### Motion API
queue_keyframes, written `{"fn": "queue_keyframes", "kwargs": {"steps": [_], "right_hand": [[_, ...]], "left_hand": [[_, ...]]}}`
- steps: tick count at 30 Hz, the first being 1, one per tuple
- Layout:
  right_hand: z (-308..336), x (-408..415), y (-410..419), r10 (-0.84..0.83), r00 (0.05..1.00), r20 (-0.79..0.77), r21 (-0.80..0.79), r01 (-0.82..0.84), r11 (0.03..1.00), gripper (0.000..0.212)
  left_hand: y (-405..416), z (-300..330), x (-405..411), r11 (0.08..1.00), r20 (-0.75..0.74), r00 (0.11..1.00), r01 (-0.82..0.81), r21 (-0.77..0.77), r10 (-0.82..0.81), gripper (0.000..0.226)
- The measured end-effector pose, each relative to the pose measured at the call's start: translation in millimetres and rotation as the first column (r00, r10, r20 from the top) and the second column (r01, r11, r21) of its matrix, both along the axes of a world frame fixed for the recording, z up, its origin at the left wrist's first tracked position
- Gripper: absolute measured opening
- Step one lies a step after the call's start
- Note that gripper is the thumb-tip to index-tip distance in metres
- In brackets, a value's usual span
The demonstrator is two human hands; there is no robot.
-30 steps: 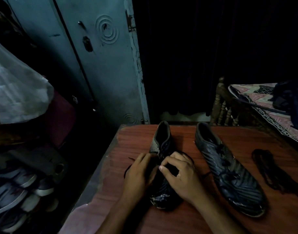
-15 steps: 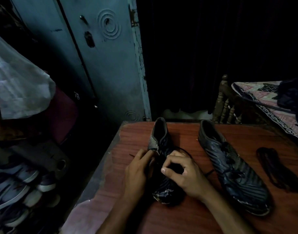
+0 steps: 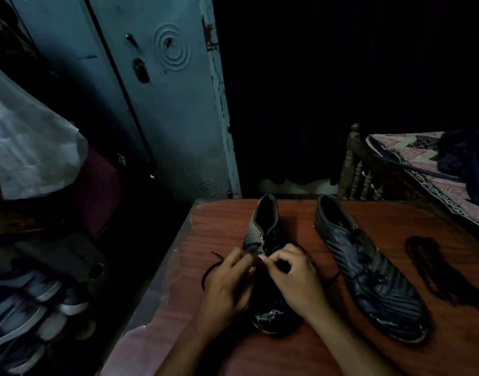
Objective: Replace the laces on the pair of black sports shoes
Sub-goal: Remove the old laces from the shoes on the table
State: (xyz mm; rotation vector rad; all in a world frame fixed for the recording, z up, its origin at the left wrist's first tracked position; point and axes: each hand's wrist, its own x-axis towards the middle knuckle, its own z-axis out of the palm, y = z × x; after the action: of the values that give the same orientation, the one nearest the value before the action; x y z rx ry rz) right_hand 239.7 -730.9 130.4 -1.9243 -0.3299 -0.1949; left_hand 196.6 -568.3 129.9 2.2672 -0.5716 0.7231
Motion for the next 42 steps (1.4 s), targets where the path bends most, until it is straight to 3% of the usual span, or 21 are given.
{"fn": "queue_keyframes", "kwargs": {"steps": [5,7,9,13,15,17,22,24,28,31,34,38,42], "right_hand": [[2,4,-2,0.008,0.998,-0.058,0.004,-0.008,1.000,0.015],[2,4,-3,0.024,0.998,-0.052,0.002,-0.024,1.000,0.012],[3,4,-5,0.039,0.999,-0.036,0.014,-0.038,0.999,0.011],[7,2,-10,0.125,0.991,-0.047,0.073,-0.121,0.990,0.013],[9,2,-13,0.196,0.979,-0.048,0.086,-0.192,0.978,0.013],[9,1,-15,0.256,0.966,-0.034,0.075,-0.253,0.965,0.012],[3,5,-13,0.293,0.956,0.006,-0.023,-0.292,0.956,0.015],[2,7,-13,0.290,0.957,-0.008,0.025,-0.290,0.957,0.013],[2,9,-10,0.227,0.974,-0.014,0.172,-0.222,0.960,0.033],[0,10,-10,0.144,0.989,-0.023,0.160,-0.139,0.977,0.040],[-2,9,-7,0.084,0.996,0.027,0.117,-0.087,0.989,0.044],[-2,5,-5,0.086,0.996,0.011,0.095,-0.087,0.992,0.040],[-3,4,-5,0.057,0.998,-0.008,0.028,-0.057,0.998,0.021]], "left_hand": [[-4,2,-2,1.000,-0.018,1.000,0.011,0.013,-0.011,0.005],[-5,2,-1,1.000,-0.045,0.999,0.000,0.009,0.001,0.010],[-4,2,1,0.998,-0.105,0.994,-0.012,-0.056,0.006,0.019],[3,-5,12,0.988,-0.174,0.981,-0.110,-0.104,0.091,0.008],[1,-8,17,0.984,-0.226,0.967,-0.144,-0.102,0.118,0.027],[-1,-4,18,0.966,-0.323,0.942,-0.166,-0.197,0.096,0.035],[-3,0,26,0.817,-0.510,0.859,-0.261,-0.515,-0.047,0.024],[-6,-3,25,0.789,-0.501,0.864,-0.279,-0.548,-0.042,0.026],[-5,-7,18,0.855,-0.388,0.922,-0.209,-0.474,0.010,0.018],[-3,-5,15,0.861,-0.375,0.925,-0.150,-0.485,-0.050,0.012],[-1,-3,12,0.828,-0.374,0.916,-0.094,-0.553,-0.146,0.021],[0,-2,9,0.816,-0.394,0.893,-0.056,-0.576,-0.216,0.021],[-5,-1,7,0.871,-0.434,0.881,-0.055,-0.487,-0.187,0.021]]}}
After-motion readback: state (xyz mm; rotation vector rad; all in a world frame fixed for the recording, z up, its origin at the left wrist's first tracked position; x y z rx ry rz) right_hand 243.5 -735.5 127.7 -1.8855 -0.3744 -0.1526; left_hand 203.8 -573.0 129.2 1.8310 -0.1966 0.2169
